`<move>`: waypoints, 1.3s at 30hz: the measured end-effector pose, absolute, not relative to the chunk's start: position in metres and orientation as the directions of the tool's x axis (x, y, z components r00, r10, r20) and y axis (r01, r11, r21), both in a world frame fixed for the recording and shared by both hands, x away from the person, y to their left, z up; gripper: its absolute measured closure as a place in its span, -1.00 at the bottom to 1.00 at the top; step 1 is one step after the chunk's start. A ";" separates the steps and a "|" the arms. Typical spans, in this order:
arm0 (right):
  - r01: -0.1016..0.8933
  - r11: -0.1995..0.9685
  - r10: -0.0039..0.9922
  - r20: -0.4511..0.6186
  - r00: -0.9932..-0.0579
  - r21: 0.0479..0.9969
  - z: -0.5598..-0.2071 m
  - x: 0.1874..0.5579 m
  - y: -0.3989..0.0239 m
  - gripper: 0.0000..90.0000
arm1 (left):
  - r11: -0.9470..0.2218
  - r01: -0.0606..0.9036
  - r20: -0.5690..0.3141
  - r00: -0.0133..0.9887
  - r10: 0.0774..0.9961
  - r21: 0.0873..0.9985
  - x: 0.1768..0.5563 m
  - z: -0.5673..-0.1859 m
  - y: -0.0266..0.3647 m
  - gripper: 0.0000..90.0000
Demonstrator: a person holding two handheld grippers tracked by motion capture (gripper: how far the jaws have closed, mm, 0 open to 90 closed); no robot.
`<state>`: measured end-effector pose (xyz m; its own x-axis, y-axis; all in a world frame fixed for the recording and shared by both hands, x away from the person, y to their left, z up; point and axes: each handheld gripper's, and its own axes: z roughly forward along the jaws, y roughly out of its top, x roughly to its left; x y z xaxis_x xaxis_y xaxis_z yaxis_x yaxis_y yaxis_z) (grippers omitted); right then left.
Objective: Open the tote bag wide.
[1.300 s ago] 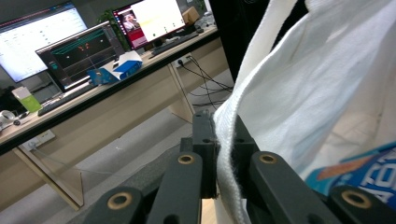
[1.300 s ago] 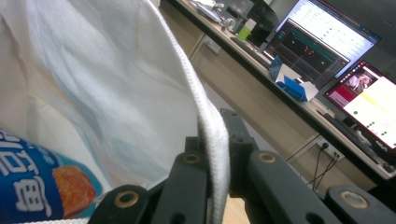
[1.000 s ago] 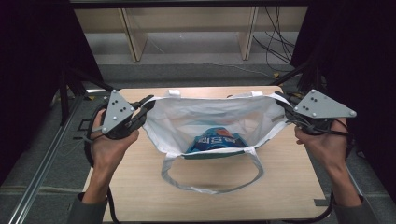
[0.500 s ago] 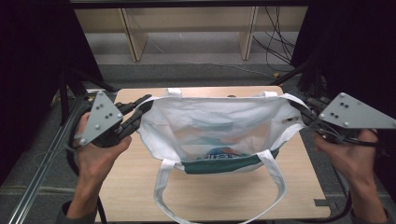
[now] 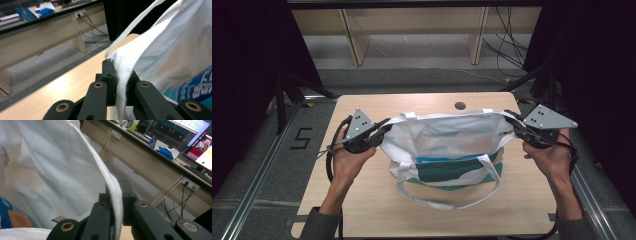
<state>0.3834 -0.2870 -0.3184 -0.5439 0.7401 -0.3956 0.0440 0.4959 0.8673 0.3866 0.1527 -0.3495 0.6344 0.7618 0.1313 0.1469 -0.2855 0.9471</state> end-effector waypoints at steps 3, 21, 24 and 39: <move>0.083 0.499 0.749 -0.381 -0.542 0.862 -0.331 0.384 -0.290 0.94 | -0.272 0.173 0.101 0.642 0.760 0.947 0.390 -0.366 0.148 0.84; 0.198 0.551 0.728 -0.351 -0.588 0.811 -0.386 0.417 -0.295 0.91 | -0.414 0.308 0.120 0.661 0.740 0.856 0.428 -0.442 0.135 0.81; 0.219 0.570 0.721 -0.354 -0.596 0.792 -0.397 0.420 -0.293 0.91 | -0.443 0.325 0.127 0.670 0.731 0.835 0.431 -0.456 0.132 0.80; 0.408 0.637 0.684 -0.234 -0.691 0.654 -0.488 0.447 -0.293 0.93 | -0.451 0.448 0.042 0.672 0.739 0.772 0.438 -0.515 0.116 0.81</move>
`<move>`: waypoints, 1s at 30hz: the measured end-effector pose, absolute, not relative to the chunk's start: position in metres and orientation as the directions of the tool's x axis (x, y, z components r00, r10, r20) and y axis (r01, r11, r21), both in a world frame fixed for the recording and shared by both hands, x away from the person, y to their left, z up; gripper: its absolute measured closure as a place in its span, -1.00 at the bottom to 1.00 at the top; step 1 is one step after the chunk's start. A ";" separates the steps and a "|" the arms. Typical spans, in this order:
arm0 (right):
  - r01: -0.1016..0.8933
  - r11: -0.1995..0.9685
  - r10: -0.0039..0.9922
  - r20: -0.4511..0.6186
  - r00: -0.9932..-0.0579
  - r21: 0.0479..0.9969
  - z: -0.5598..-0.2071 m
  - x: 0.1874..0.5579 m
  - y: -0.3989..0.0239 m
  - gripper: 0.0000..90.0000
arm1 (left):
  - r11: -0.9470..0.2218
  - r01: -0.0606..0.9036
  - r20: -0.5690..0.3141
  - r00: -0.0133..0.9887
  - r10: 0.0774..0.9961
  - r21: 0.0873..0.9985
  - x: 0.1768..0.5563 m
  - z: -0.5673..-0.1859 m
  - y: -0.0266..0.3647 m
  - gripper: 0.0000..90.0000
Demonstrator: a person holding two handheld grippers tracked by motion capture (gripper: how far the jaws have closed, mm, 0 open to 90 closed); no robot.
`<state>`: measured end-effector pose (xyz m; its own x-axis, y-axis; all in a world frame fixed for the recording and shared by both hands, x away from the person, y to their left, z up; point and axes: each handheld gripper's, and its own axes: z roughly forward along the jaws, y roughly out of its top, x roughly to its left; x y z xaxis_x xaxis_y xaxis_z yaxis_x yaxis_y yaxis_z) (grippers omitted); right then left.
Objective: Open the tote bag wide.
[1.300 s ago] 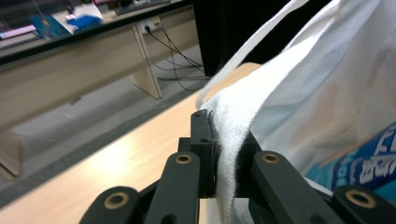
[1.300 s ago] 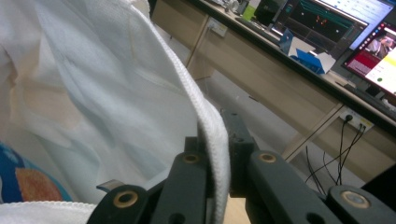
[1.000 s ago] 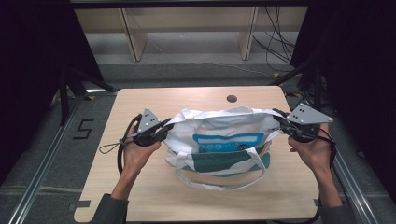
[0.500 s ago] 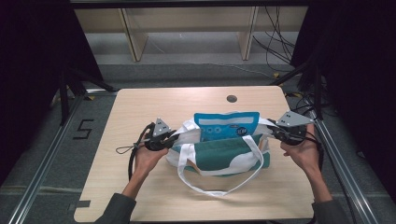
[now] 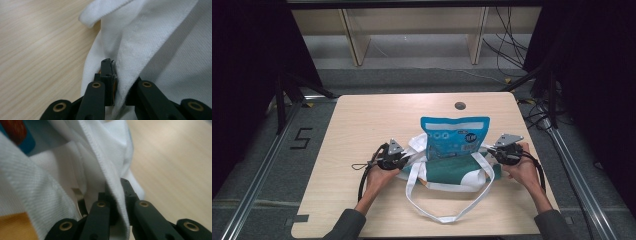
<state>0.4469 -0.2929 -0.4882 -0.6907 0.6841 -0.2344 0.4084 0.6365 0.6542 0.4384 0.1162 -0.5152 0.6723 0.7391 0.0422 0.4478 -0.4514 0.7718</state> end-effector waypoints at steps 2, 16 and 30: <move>0.425 0.612 0.699 -0.204 -0.685 0.667 -0.496 0.448 -0.294 0.93 | -0.443 0.445 0.041 0.668 0.743 0.778 0.437 -0.516 0.117 0.81; 0.475 0.490 0.792 -0.146 -0.592 0.731 -0.476 0.448 -0.304 0.26 | -0.413 0.487 -0.006 0.652 0.758 0.770 0.437 -0.498 0.121 0.20; 0.317 0.331 0.724 -0.023 -0.689 0.889 -0.370 0.380 -0.297 0.08 | -0.458 0.372 0.113 0.664 0.739 0.807 0.430 -0.452 0.111 -0.07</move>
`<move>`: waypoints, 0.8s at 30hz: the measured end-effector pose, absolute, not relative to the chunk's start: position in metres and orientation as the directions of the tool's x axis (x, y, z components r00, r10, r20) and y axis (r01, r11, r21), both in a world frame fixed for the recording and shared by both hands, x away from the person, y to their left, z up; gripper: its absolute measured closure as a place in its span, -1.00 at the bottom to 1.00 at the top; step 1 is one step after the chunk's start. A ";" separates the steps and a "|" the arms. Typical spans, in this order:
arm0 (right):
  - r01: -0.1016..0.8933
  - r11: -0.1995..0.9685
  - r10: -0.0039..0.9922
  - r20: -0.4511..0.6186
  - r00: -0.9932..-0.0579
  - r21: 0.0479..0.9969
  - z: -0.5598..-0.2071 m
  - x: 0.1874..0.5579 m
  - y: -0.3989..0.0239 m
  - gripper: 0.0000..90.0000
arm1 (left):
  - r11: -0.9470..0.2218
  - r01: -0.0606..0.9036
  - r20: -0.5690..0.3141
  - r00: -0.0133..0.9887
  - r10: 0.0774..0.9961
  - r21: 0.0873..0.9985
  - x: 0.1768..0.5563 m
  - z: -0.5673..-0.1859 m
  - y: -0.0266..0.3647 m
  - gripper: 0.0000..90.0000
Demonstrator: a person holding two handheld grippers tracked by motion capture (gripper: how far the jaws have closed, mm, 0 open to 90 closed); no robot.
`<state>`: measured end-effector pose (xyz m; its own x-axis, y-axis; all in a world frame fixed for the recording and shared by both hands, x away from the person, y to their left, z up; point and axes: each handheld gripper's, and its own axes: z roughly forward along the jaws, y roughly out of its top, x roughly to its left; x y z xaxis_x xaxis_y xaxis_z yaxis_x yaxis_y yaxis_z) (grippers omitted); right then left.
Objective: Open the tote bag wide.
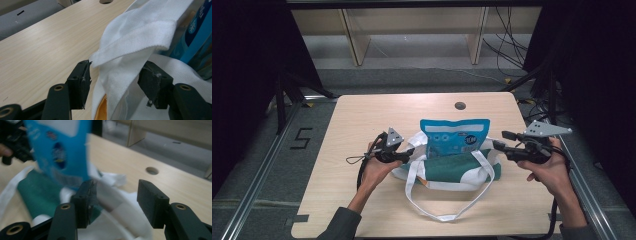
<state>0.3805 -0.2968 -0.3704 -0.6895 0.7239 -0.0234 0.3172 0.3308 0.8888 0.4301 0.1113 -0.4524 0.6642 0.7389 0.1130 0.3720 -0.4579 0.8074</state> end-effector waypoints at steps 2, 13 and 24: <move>0.337 0.362 0.708 -0.021 -0.705 0.869 -0.369 0.373 -0.289 0.08 | -0.461 0.362 0.120 0.668 0.735 0.810 0.430 -0.451 0.110 -0.06; 0.322 0.496 0.631 -0.080 -0.772 0.806 -0.399 0.371 -0.257 0.66 | -0.434 0.321 0.108 0.688 0.718 0.842 0.431 -0.448 0.101 0.31; 0.263 0.600 0.571 -0.174 -0.802 0.756 -0.427 0.334 -0.260 0.97 | -0.427 0.307 0.132 0.662 0.738 0.850 0.452 -0.455 0.104 0.79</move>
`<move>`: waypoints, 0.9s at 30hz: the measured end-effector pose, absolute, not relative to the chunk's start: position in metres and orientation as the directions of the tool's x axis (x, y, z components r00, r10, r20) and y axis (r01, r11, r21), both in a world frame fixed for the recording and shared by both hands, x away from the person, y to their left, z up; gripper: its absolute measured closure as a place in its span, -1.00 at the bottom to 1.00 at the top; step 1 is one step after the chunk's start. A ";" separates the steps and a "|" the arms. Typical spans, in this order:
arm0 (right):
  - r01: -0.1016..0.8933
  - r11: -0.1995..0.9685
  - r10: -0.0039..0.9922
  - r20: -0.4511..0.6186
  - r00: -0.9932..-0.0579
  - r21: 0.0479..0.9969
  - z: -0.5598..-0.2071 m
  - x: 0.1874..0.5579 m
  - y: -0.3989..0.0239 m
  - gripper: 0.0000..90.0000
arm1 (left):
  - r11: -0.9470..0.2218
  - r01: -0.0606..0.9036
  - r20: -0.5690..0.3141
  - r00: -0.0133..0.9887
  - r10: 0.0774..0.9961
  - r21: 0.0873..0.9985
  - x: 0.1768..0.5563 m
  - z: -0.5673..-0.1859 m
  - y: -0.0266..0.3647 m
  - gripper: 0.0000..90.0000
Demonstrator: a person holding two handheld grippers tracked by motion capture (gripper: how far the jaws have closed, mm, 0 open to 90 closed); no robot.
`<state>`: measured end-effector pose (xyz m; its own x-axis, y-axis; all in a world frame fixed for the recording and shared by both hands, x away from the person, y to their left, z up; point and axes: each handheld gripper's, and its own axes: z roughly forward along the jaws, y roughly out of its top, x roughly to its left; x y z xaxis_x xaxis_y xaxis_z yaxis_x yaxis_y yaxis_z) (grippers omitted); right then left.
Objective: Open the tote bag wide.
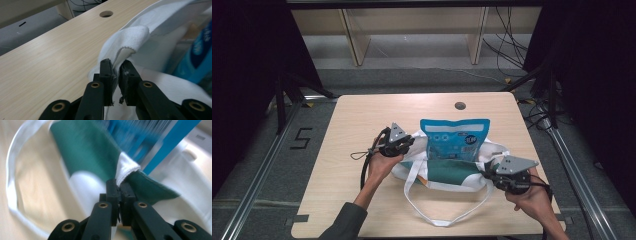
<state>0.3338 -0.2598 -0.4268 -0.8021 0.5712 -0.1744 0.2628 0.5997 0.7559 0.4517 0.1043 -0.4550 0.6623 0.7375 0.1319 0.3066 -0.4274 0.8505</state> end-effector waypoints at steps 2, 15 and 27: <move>0.268 0.630 0.557 -0.183 -0.810 0.729 -0.442 0.326 -0.258 0.97 | -0.428 0.341 0.113 0.658 0.745 0.837 0.461 -0.464 0.106 0.80; 0.306 0.728 0.499 -0.167 -0.851 0.613 -0.496 0.323 -0.241 0.97 | -0.425 0.460 0.047 0.634 0.772 0.780 0.476 -0.494 0.106 0.53; 0.343 0.564 0.570 -0.054 -0.820 0.751 -0.437 0.307 -0.267 0.26 | -0.415 0.300 0.071 0.732 0.677 0.859 0.399 -0.434 0.092 0.48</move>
